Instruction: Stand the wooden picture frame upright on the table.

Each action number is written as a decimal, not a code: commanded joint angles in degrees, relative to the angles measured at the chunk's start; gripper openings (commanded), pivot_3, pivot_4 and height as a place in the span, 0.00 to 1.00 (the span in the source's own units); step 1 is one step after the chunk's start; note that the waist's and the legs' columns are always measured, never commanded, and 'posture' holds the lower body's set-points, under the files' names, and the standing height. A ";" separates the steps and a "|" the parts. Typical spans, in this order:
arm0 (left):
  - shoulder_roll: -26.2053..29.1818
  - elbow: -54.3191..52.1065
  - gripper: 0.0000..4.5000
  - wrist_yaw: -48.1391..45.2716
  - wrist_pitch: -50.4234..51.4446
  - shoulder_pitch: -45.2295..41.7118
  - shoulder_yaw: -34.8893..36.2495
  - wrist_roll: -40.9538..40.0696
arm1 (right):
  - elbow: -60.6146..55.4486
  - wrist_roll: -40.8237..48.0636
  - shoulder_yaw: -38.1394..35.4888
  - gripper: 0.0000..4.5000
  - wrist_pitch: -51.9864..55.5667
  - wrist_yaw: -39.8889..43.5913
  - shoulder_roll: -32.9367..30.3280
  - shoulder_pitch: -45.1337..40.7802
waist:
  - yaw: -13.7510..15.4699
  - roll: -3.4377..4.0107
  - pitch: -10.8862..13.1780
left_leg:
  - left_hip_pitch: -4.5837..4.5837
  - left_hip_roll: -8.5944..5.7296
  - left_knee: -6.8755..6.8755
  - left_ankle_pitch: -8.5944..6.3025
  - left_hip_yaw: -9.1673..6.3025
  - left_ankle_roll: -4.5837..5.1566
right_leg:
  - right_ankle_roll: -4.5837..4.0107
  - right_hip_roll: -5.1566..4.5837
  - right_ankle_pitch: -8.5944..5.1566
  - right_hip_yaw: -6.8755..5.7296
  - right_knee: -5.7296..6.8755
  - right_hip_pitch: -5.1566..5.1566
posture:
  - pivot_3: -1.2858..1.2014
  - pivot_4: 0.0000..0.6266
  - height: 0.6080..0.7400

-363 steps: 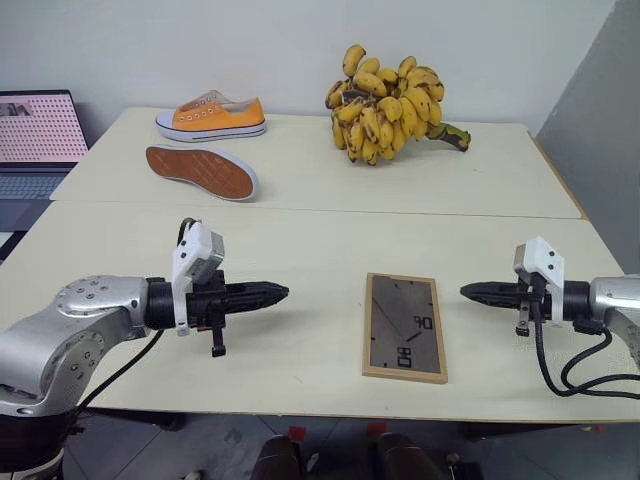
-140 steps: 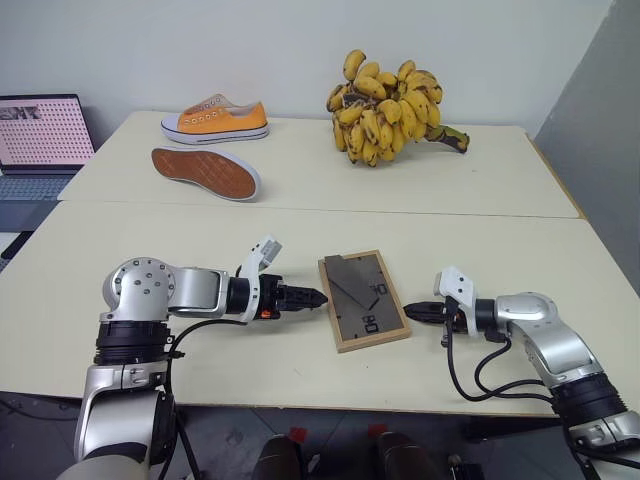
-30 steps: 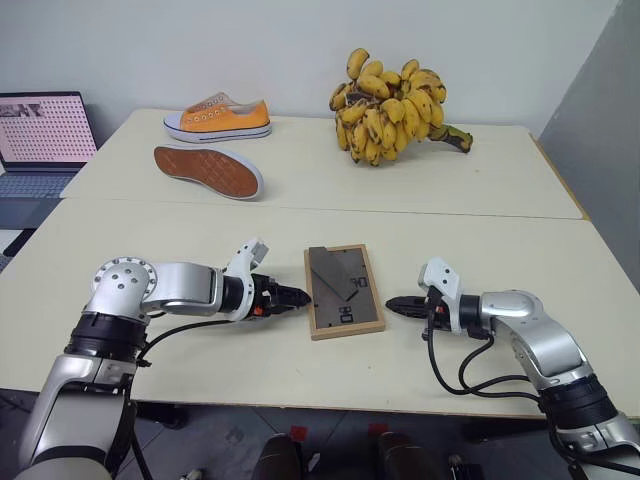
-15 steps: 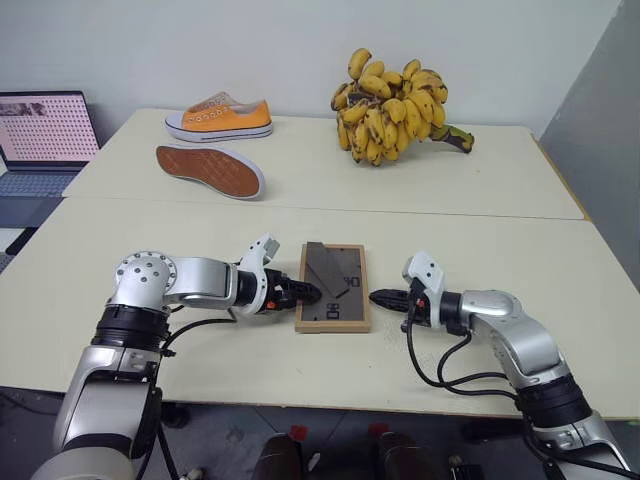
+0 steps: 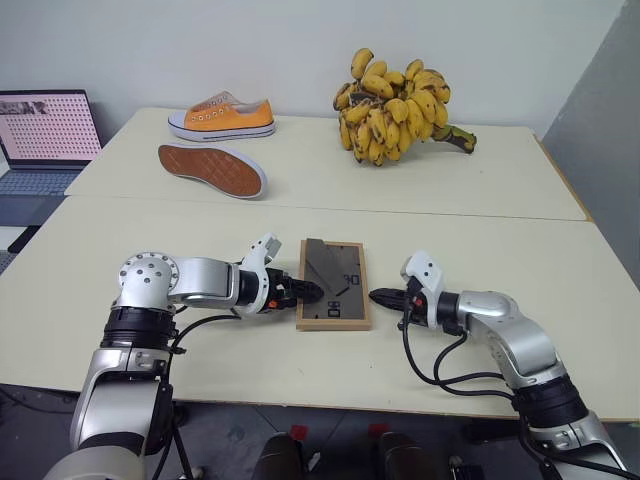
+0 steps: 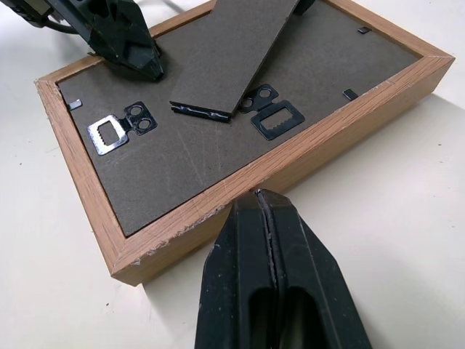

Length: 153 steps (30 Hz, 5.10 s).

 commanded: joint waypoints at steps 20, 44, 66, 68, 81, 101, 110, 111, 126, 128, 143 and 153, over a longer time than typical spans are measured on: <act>-0.21 -6.42 0.29 -16.41 -6.61 -4.73 4.21 13.05 | 0.96 0.22 -2.60 0.00 -6.69 1.04 -3.33 -0.86 | 0.50 0.00 0.00 | -0.19 0.00 -0.02 0.02 -0.18 -0.03 | -0.01 -0.01 0.01 -0.20 -0.24 -0.02 | 0.52 0.24 1.00; 3.22 -25.95 0.29 -51.06 -21.76 -7.68 0.92 35.14 | -14.25 19.74 -15.92 0.46 13.94 -9.06 -4.27 -21.97 | 0.56 0.14 0.16 | -0.65 0.01 -0.22 0.03 -0.28 -0.05 | -0.09 -0.03 -0.02 -0.29 -0.42 -0.34 | 0.52 0.24 1.00; 0.15 -18.19 0.29 -54.13 -24.98 -10.50 -0.73 45.57 | -17.10 23.26 -15.37 0.46 17.11 -15.27 0.11 -22.95 | 0.47 0.15 0.16 | -0.64 0.01 -0.10 0.03 -0.32 -0.02 | -0.09 -0.02 -0.02 -0.34 -0.19 -0.37 | 0.52 0.24 1.00; -0.39 -15.13 0.29 -53.89 -25.65 -11.41 -0.58 47.20 | -18.23 23.83 -16.01 0.46 17.90 -15.95 0.00 -22.21 | 0.49 0.15 0.16 | -0.64 0.01 -0.09 0.03 -0.32 -0.02 | -0.09 -0.01 -0.02 -0.34 -0.15 -0.39 | 0.52 0.24 1.00; -2.10 -13.54 0.29 -55.78 -24.67 -15.36 0.49 49.31 | -13.77 15.74 -12.32 0.46 12.67 -15.94 -5.63 -17.63 | 0.48 0.15 0.16 | -0.65 0.00 -0.06 0.03 -0.33 -0.02 | -0.11 0.00 -0.03 -0.35 -0.06 -0.42 | 0.52 0.24 1.00; 1.04 -18.99 0.29 -54.85 0.27 -11.39 7.03 39.58 | 16.05 -40.62 -0.48 0.71 -73.69 -31.48 -28.18 -8.26 | -0.52 0.13 0.18 | -0.59 -0.01 0.03 0.03 -0.27 -0.01 | -0.08 -0.01 -0.04 -0.28 -0.05 -0.37 | 0.52 0.24 1.00; -2.51 -21.67 0.29 -48.47 7.97 -10.67 12.35 35.61 | 29.91 -66.21 5.26 0.71 -81.25 -64.72 -21.42 -18.18 | -0.94 0.09 0.20 | -0.50 -0.02 0.08 0.42 -0.36 -0.54 | -0.11 0.00 -0.03 -0.25 0.40 -0.46 | 0.52 0.24 1.00; -2.73 -21.64 0.29 -47.91 7.97 -10.96 12.70 35.71 | 30.81 -67.02 5.61 0.71 -81.08 -66.39 -20.84 -18.91 | -0.92 0.09 0.20 | -0.49 -0.03 0.08 0.45 -0.38 -0.56 | -0.11 0.00 -0.03 -0.26 0.43 -0.44 | 0.52 0.24 1.00; -1.42 -16.62 0.29 -41.95 7.97 -14.29 13.45 27.65 | 37.99 -75.06 12.05 0.71 -79.27 -81.87 -17.72 -21.37 | -0.94 0.09 0.19 | -0.45 -0.07 0.08 0.51 -0.42 -0.57 | -0.12 -0.04 -0.02 -0.30 0.59 -0.40 | 0.52 0.24 1.00; -0.67 -15.83 0.29 -40.43 7.97 -13.98 13.14 25.12 | 39.02 -75.26 12.48 0.71 -79.46 -83.07 -18.26 -22.04 | -0.95 0.09 0.20 | -0.44 -0.07 0.08 0.52 -0.42 -0.56 | -0.12 -0.04 -0.02 -0.29 0.64 -0.40 | 0.52 0.24 1.00; 0.96 -14.61 0.29 -30.40 7.97 -11.60 10.98 12.25 | 39.19 -74.92 14.76 0.71 -79.62 -87.72 -17.82 -25.87 | -0.94 0.08 0.19 | -0.38 -0.13 0.10 0.55 -0.44 -0.51 | -0.12 -0.07 -0.03 -0.28 0.88 -0.40 | 0.52 0.24 1.00; 0.85 -13.60 0.29 -28.94 7.97 -12.51 10.85 11.50 | 34.94 -74.72 15.65 0.71 -78.95 -87.63 -15.97 -23.46 | -0.92 0.08 0.19 | -0.36 -0.17 0.10 0.58 -0.47 -0.52 | -0.12 -0.08 -0.03 -0.29 0.91 -0.40 | 0.52 0.24 1.00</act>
